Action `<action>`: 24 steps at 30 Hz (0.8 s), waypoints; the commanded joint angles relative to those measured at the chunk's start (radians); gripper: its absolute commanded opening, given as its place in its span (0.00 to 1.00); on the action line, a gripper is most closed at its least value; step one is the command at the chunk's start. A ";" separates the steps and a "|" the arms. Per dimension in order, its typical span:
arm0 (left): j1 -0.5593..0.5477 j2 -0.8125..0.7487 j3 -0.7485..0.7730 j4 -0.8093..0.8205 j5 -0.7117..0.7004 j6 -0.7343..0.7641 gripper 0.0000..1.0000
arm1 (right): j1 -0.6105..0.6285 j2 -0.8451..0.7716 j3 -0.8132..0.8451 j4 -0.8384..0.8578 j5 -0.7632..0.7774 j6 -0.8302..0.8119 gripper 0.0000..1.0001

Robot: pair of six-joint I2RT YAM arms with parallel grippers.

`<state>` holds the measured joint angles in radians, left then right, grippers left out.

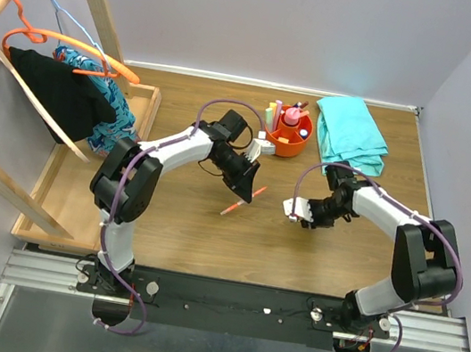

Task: Sort the stationery into containers
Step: Close the pen cap on the pen.

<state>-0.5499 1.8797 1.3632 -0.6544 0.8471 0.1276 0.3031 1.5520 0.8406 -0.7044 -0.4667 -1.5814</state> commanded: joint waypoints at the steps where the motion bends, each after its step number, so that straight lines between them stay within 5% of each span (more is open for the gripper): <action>1: -0.001 0.030 0.034 -0.014 0.013 0.007 0.01 | -0.025 0.066 -0.008 -0.027 0.033 -0.049 0.31; 19: -0.008 0.032 0.036 -0.013 0.007 0.009 0.02 | -0.024 0.189 0.077 -0.144 0.014 -0.057 0.31; 24: -0.010 0.035 0.037 -0.014 0.007 0.004 0.02 | -0.024 0.214 0.077 -0.162 0.017 -0.039 0.21</action>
<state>-0.5533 1.9076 1.3838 -0.6609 0.8474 0.1272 0.2798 1.6756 0.9642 -0.8406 -0.4984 -1.6230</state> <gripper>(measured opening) 0.197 0.262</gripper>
